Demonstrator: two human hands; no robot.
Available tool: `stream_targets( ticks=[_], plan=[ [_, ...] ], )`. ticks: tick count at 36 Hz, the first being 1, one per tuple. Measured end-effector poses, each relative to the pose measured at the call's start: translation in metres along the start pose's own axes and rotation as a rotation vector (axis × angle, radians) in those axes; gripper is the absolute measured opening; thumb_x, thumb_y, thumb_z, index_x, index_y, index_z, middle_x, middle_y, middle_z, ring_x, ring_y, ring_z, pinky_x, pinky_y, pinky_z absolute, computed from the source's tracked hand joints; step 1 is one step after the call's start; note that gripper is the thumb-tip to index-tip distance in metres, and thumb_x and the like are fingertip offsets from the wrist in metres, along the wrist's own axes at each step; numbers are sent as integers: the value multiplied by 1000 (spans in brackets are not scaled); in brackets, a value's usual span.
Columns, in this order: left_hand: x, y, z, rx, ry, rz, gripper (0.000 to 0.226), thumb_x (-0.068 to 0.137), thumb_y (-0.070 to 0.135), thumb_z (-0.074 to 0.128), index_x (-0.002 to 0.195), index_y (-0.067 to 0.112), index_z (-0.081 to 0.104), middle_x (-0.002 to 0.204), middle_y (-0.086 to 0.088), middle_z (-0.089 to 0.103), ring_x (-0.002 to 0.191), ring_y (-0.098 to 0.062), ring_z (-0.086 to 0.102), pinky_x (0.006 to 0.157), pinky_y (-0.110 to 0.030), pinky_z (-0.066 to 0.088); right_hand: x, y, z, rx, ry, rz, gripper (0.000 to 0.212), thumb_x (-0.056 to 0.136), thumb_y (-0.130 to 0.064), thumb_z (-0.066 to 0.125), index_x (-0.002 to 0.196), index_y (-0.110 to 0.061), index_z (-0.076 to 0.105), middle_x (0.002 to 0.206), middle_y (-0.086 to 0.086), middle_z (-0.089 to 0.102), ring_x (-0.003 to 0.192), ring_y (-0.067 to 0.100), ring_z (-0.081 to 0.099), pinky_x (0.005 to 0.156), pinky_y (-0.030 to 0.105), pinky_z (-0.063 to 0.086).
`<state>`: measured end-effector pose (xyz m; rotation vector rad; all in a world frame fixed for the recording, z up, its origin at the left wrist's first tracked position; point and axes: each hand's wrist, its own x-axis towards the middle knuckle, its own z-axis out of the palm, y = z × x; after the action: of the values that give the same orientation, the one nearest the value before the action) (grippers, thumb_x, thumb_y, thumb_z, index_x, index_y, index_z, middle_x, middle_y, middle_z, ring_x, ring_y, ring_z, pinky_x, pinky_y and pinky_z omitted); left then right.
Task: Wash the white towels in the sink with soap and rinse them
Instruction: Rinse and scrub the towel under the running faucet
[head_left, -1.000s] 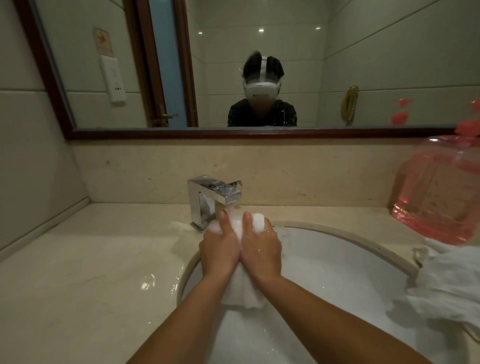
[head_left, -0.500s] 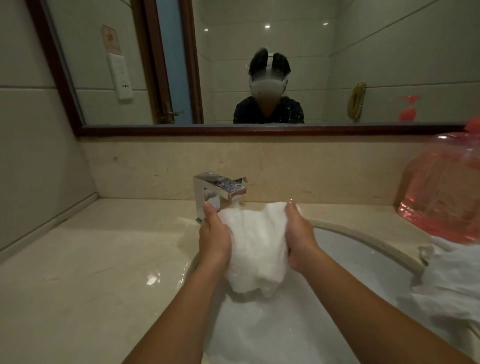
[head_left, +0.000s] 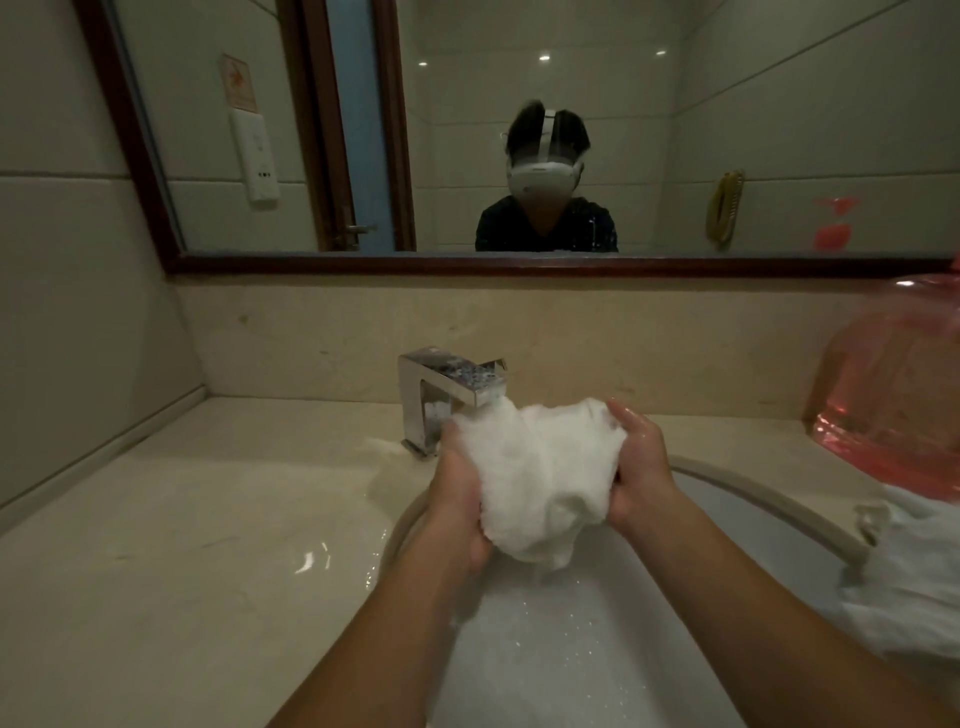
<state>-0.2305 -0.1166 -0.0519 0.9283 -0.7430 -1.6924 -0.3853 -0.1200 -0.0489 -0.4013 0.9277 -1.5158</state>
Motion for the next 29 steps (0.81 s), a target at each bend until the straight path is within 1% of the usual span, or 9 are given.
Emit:
stream_targets(
  ticks=[4,9,13,17,18,21,23,26,29],
  plan=[
    [15,-2,-13,-80,169,-67,93,95,86,37,139,8,64,128,-12,74,121,-40,69,97,-48,57,1,9,6,-24,-25,0,33,105,-34,57,101,-3,70,88,18,77,95,36,72,99,50,54],
    [14,7,-25,-102,92,-76,98,92,90,33,128,7,70,114,-24,77,106,-39,74,84,-45,58,-2,4,0,-43,44,6,45,111,-44,46,112,-4,67,85,18,80,101,37,68,90,50,51],
    [9,10,-28,-84,41,-39,92,92,84,44,130,4,71,116,-23,77,102,-38,77,85,-43,60,2,-3,-8,-48,82,-10,52,109,-52,46,128,-8,65,111,18,76,107,38,68,81,46,52],
    [12,9,-25,-38,123,43,86,78,80,68,126,8,72,105,-17,79,65,-24,73,52,-28,55,1,1,-5,-110,73,-44,61,105,-62,46,130,-10,67,119,20,75,110,39,70,82,45,54],
    [12,7,-23,4,165,75,81,75,78,73,120,10,73,101,-15,79,63,-22,71,53,-28,56,0,3,-3,-149,54,-53,61,104,-63,48,128,-11,69,119,20,76,110,38,72,85,45,55],
    [18,2,-24,141,298,155,55,91,61,73,115,12,74,108,-11,79,97,-30,75,93,-47,62,-1,14,5,-330,27,-135,54,103,-61,52,121,-15,72,113,14,80,105,32,77,88,44,59],
    [17,3,-25,201,345,156,54,97,61,65,121,12,72,114,-10,77,106,-32,73,102,-51,58,0,22,9,-459,40,-214,49,104,-58,54,122,-16,73,111,10,81,104,29,78,95,49,60],
    [10,3,-22,351,402,157,51,108,57,48,115,10,68,117,-12,73,110,-33,68,100,-43,55,-4,34,14,-613,36,-298,44,107,-55,51,124,-20,72,110,4,80,105,26,76,101,53,58],
    [-1,-3,-8,435,328,236,61,107,63,40,89,13,70,91,-7,76,97,-30,70,80,-36,53,-7,49,20,-642,8,-276,55,101,-68,46,128,-26,68,115,1,78,108,23,75,104,51,57]
  ],
)
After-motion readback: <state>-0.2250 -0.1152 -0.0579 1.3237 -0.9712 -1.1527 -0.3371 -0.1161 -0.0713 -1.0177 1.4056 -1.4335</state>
